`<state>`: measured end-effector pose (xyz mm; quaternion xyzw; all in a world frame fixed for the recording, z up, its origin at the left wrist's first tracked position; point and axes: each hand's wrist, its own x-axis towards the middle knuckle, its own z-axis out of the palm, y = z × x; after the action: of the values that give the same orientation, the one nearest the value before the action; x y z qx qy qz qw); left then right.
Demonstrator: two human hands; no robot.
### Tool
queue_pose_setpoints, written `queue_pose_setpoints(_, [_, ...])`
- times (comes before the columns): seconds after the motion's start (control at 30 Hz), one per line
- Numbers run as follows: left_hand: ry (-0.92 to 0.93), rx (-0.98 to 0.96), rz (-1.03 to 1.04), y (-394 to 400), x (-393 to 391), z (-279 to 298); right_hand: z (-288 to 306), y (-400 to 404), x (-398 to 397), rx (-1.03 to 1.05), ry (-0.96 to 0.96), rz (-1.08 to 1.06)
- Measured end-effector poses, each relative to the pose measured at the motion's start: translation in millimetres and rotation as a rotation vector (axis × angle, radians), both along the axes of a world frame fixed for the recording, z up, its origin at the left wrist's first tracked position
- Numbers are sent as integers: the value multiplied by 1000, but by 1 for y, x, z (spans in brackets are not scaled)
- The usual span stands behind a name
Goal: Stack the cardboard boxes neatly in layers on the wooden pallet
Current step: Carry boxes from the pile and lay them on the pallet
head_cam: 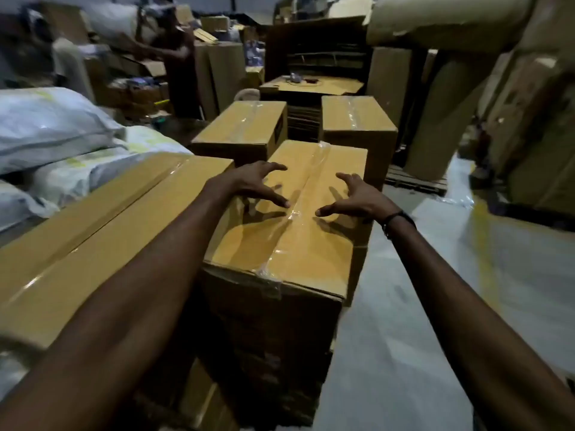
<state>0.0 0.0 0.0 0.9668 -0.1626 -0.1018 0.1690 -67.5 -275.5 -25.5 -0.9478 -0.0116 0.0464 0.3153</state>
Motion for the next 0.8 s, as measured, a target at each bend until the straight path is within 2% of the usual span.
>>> queue_pose_setpoints(0.2, [183,53,-74,-2,48,-11,0,8,31,-24,153,-67])
queue_pose_setpoints(0.53, [121,94,-104,-15,57,-11,5,10,44,-113,182,-101])
queue_pose_setpoints(0.8, [86,93,-96,-37,26,5,23,-6,9,-44,174,-143])
